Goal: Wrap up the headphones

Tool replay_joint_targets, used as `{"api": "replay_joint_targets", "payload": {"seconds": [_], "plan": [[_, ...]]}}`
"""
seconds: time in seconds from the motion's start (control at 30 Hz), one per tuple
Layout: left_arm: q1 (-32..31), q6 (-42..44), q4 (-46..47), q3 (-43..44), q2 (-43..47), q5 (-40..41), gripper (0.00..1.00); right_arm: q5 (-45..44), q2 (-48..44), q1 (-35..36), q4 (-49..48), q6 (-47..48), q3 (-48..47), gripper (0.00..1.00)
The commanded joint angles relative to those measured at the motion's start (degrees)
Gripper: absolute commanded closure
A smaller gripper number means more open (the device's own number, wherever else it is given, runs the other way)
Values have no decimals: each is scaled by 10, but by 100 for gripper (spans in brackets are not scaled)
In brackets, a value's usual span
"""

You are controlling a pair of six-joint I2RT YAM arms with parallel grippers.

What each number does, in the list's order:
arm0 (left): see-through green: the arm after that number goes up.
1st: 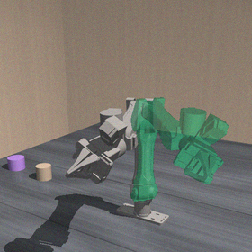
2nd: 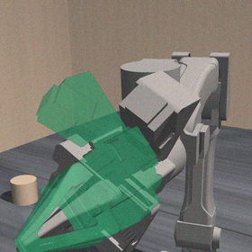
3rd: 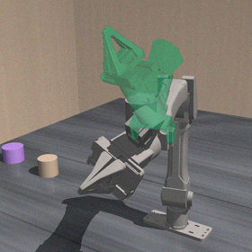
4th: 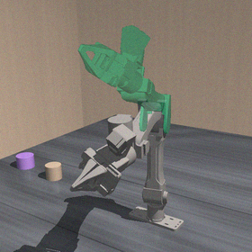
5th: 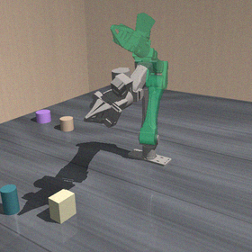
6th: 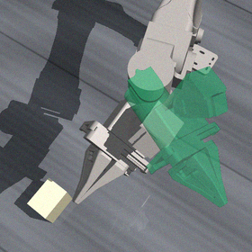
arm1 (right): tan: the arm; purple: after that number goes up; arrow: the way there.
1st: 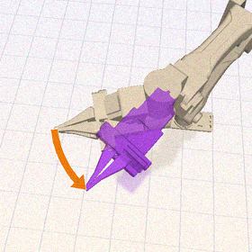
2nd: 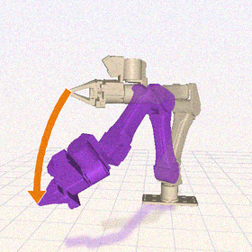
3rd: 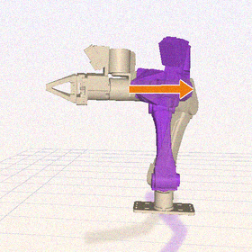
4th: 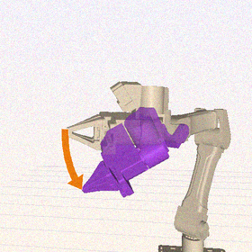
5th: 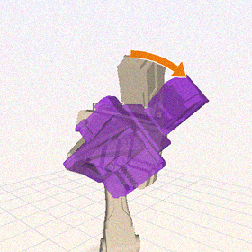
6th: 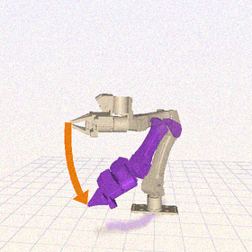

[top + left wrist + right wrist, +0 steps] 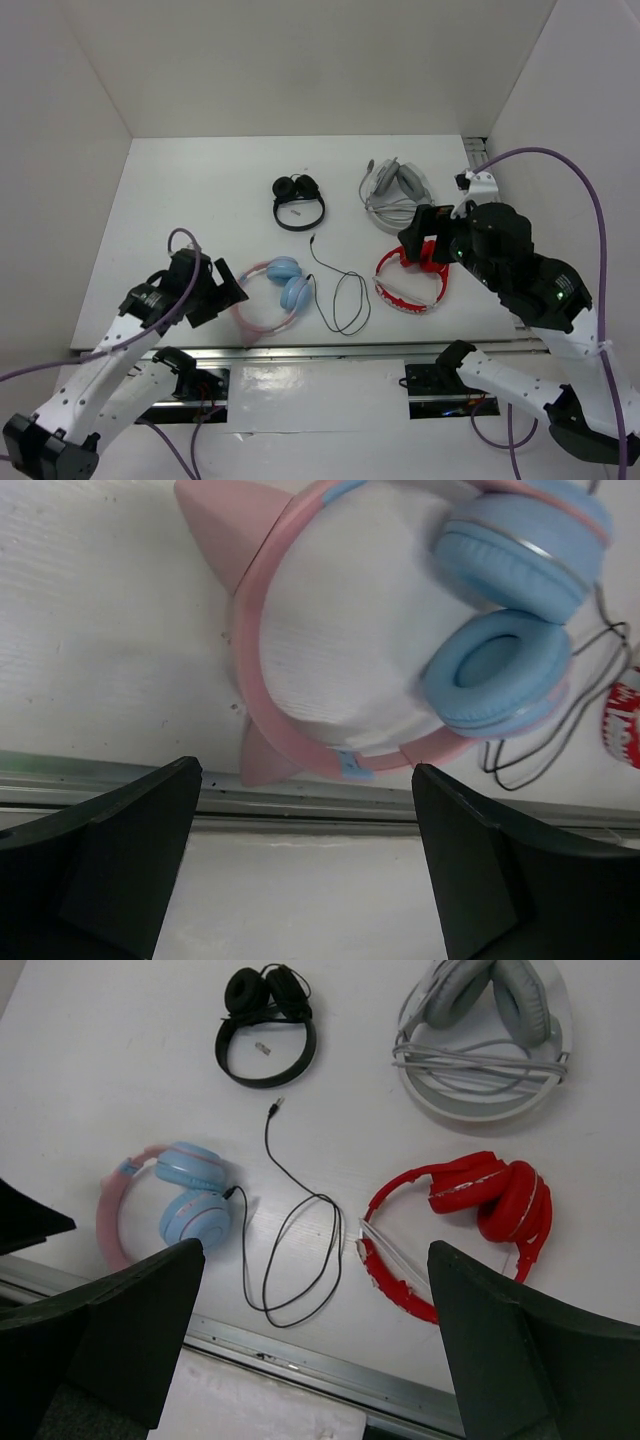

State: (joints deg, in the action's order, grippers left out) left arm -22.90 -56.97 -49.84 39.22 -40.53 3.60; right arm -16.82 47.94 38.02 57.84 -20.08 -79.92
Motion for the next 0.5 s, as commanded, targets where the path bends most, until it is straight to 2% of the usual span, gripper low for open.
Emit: {"api": "replay_joint_targets", "payload": {"seconds": [0.0,0.17,0.33,0.47], "plan": [[-8,-9,98,-42,-48,-25,0,19,6,3,-50,2,25,0],[-31,-69,120,-87,-109,24,0,42,0,3,-78,-3,50,0],[-52,-148,108,-112,-84,90,0,81,5,3,-98,2,61,0],[-52,-148,136,-125,-103,100,5,97,-1,3,-120,14,73,0]]}}
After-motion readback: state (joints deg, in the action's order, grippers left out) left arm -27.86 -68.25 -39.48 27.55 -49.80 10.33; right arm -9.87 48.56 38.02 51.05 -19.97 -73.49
